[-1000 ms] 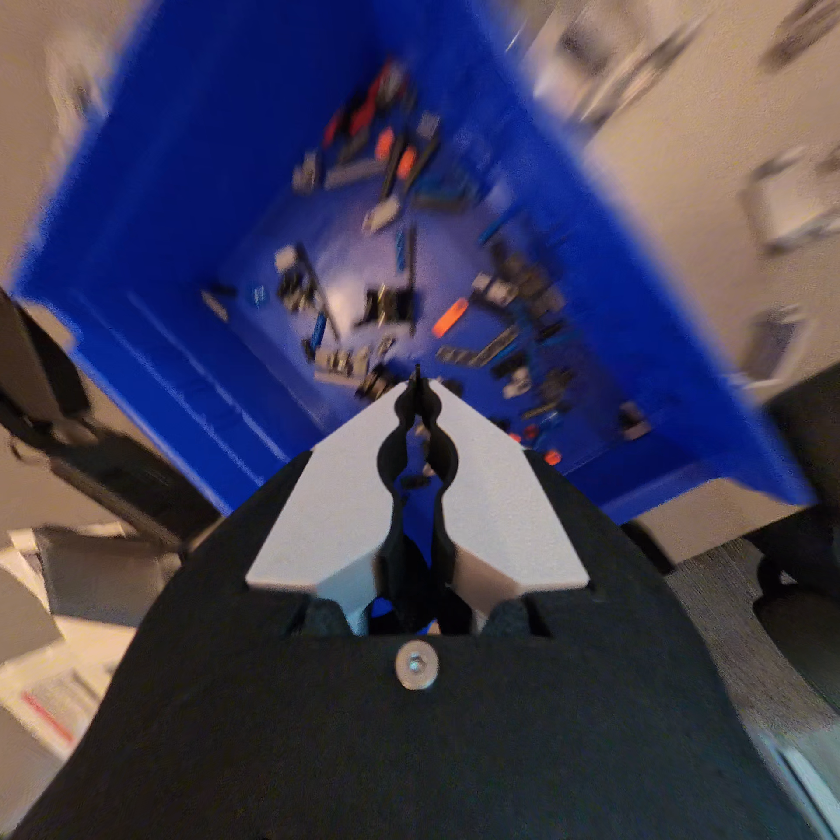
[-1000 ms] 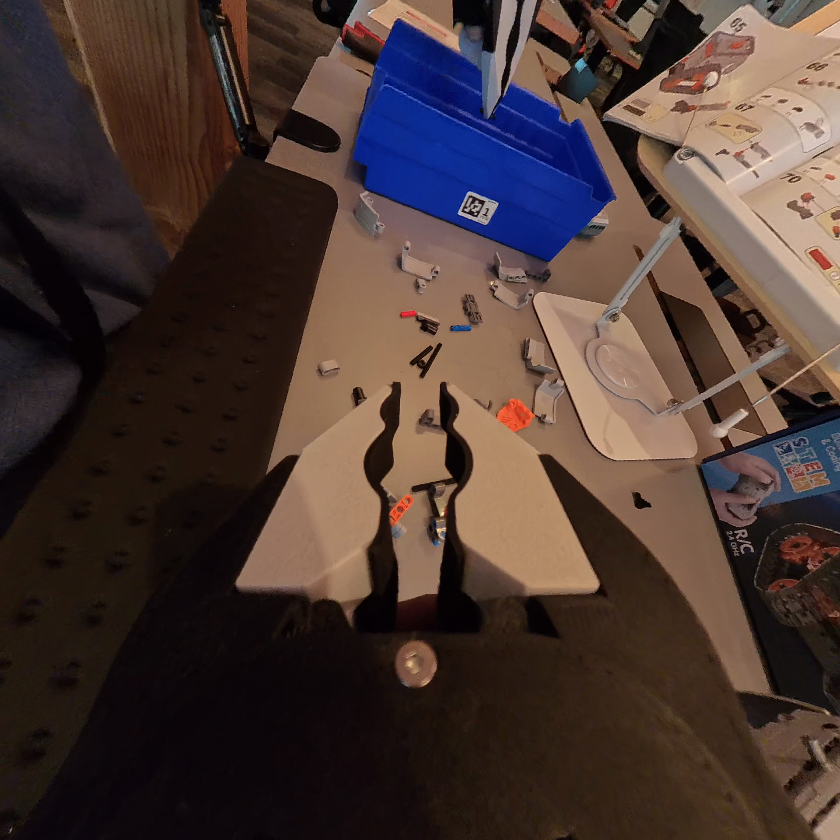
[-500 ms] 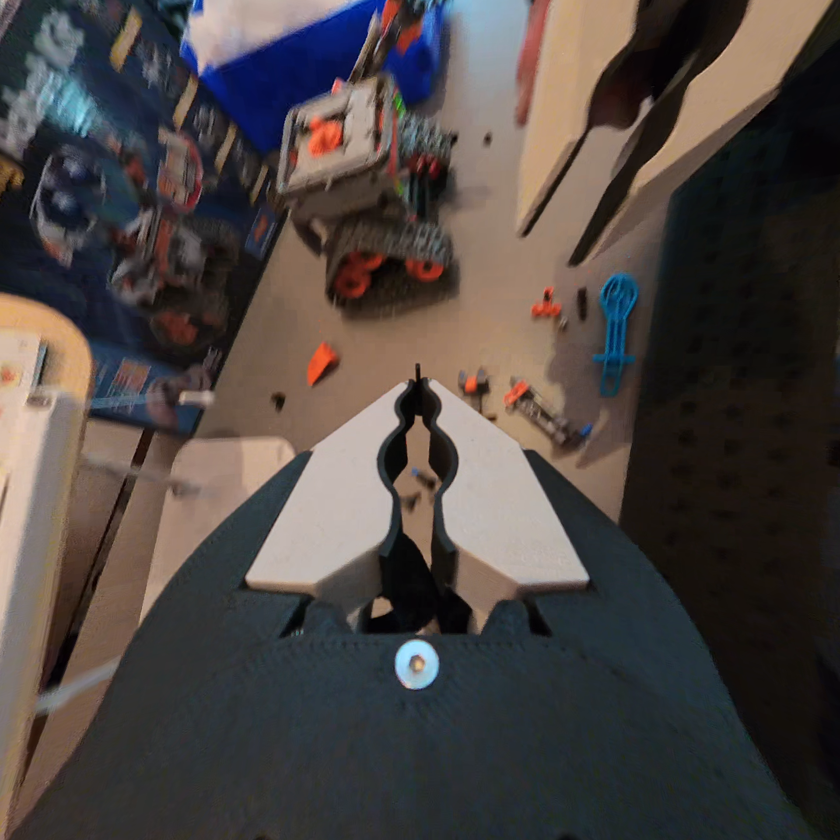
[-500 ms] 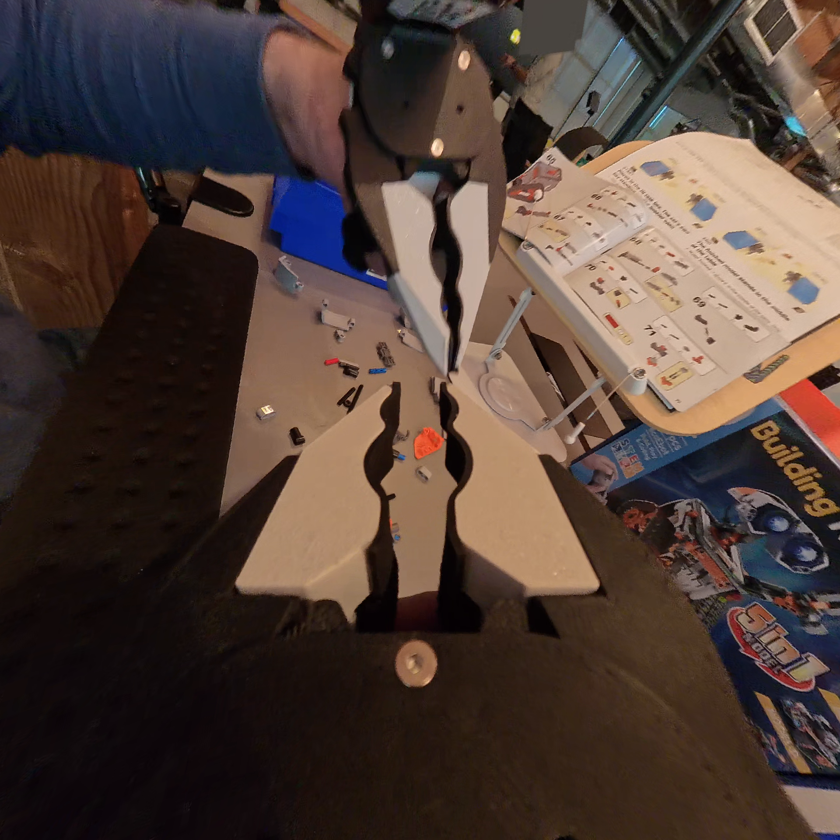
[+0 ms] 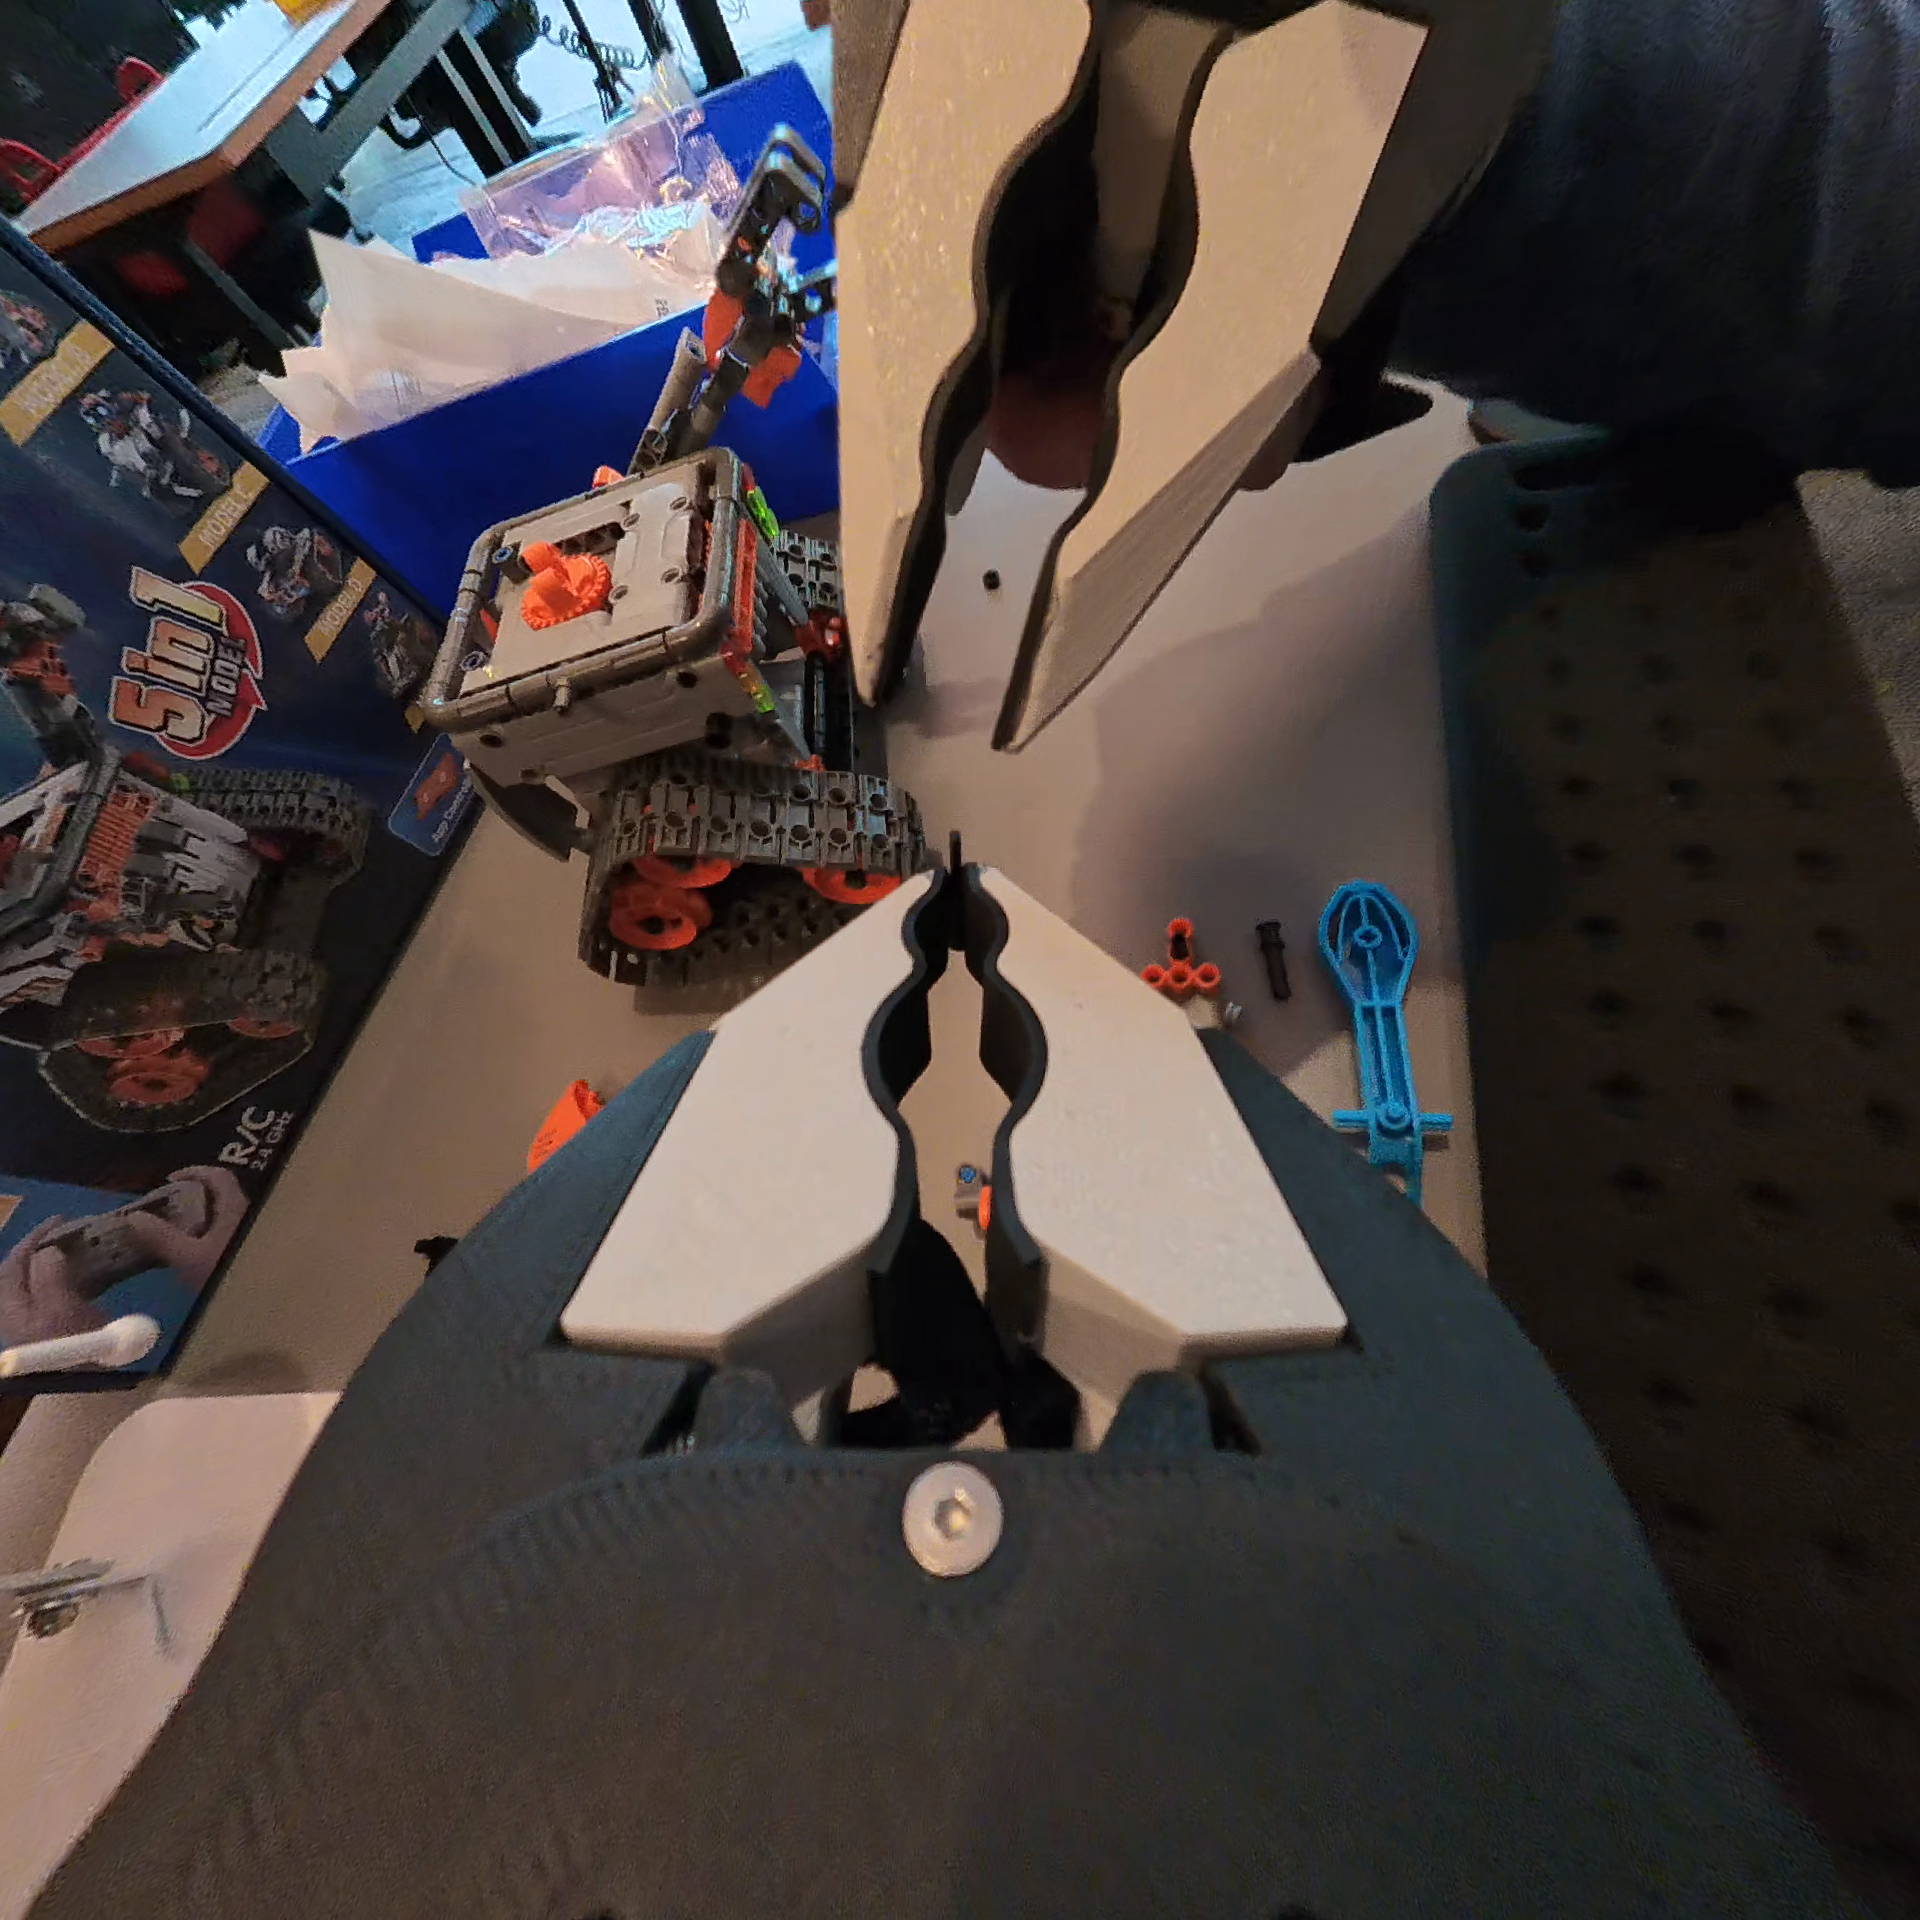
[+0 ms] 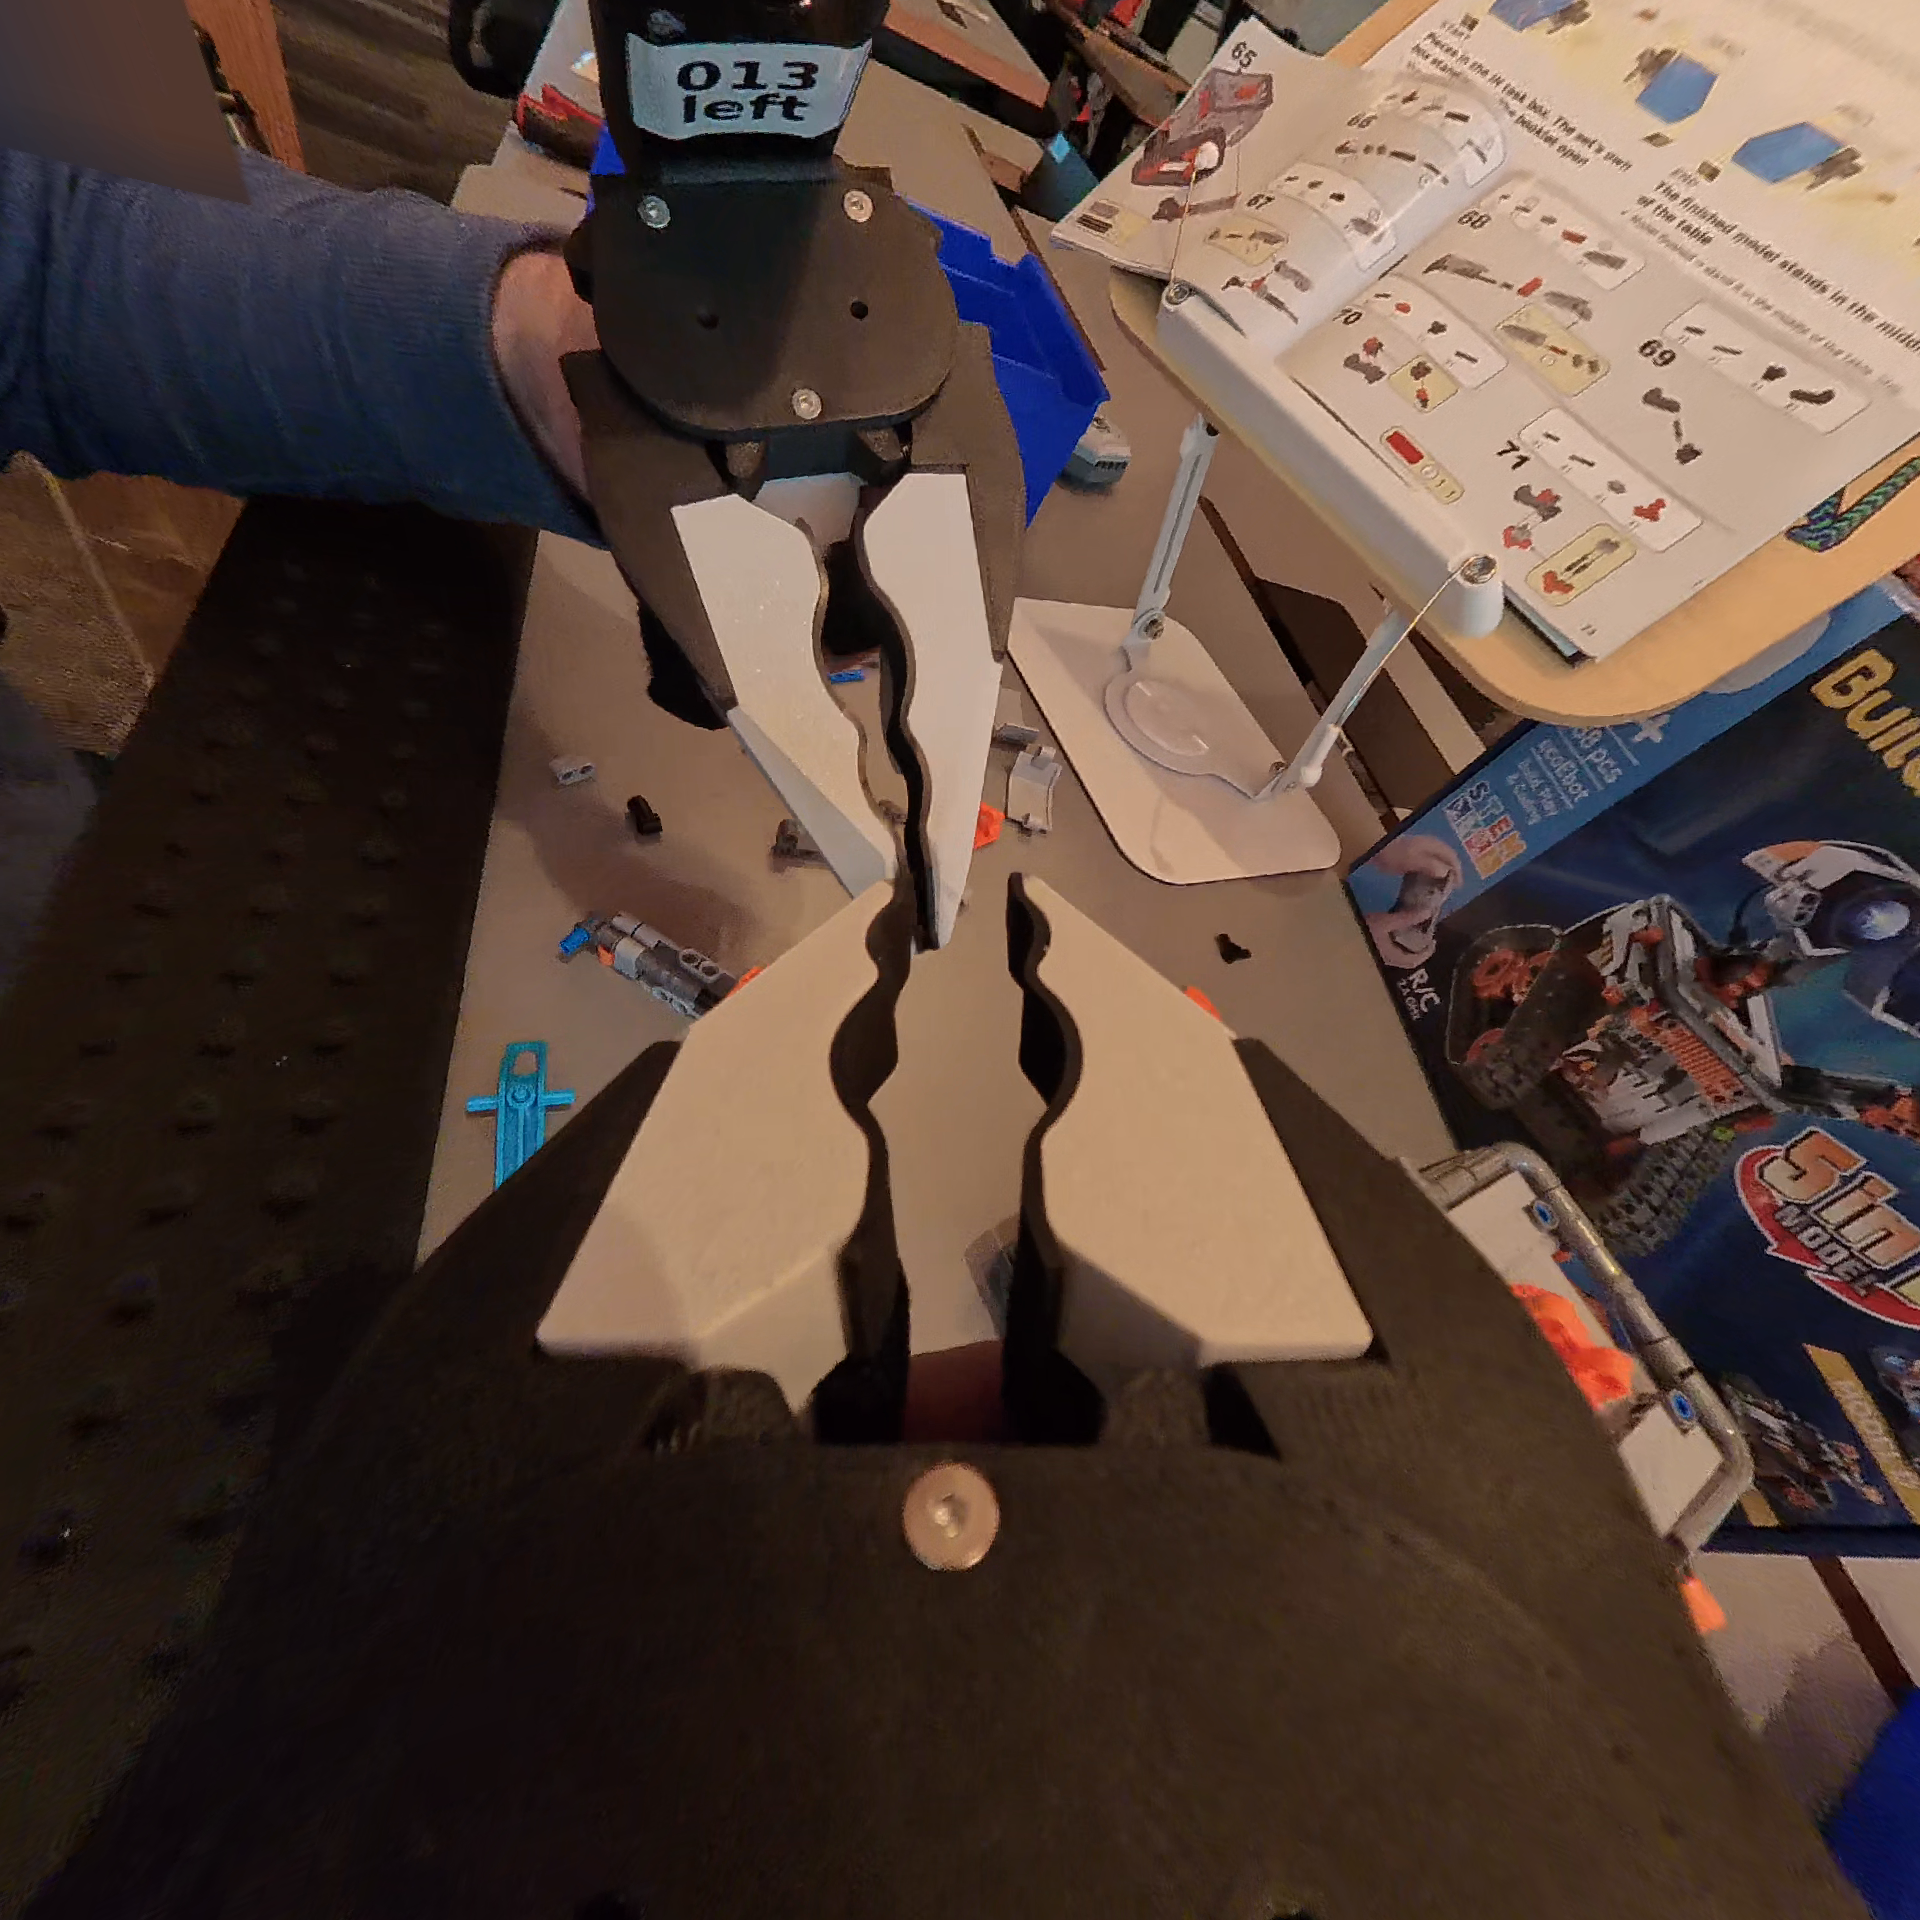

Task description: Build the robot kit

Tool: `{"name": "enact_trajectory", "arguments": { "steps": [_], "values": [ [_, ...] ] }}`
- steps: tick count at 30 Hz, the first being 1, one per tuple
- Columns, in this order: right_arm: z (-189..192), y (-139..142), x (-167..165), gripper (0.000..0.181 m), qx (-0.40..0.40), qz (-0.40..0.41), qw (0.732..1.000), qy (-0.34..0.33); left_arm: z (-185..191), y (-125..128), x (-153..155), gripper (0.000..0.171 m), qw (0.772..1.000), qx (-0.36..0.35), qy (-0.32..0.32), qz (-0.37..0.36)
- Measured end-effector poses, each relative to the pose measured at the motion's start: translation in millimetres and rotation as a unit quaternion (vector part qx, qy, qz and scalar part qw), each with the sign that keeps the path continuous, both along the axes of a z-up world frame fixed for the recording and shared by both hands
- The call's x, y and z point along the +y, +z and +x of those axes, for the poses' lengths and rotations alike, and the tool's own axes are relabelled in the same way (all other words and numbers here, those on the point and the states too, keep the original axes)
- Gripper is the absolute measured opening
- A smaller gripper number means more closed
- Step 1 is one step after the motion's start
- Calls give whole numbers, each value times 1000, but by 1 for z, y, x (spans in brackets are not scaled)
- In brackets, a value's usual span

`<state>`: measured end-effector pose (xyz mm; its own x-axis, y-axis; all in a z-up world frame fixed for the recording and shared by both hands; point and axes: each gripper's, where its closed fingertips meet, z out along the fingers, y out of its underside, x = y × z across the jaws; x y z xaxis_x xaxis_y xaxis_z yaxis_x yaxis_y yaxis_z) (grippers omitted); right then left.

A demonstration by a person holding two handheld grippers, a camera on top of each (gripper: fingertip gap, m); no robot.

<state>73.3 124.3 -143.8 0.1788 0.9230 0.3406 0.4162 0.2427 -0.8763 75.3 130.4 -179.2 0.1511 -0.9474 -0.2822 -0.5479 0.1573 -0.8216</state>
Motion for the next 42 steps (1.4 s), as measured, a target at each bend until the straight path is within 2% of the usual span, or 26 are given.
{"name": "enact_trajectory", "arguments": {
  "steps": [13,21,27,31,36,38,42],
  "values": [
    [2,-11,-2,13,7,-13,999,34,6,8,-7,0,997,-65,-42,-6],
    [1,-16,-7,8,1,-9,999,49,8,9,-10,0,996,-69,-57,24],
    [-3,-23,-11,0,-15,-8,998,61,8,3,-15,0,996,-43,-69,41],
    [-1,-28,-15,0,-30,-20,997,66,10,-2,-19,0,995,-47,-82,29],
    [6,-46,-17,0,-68,-56,994,64,14,-19,-24,4,993,-43,-101,-30],
    [11,-58,-18,0,-92,-76,991,64,13,-33,-23,10,993,-21,-101,-53],
    [20,-86,-26,0,-162,-106,979,69,8,-55,-22,8,992,20,-103,-70]
  ]
}}
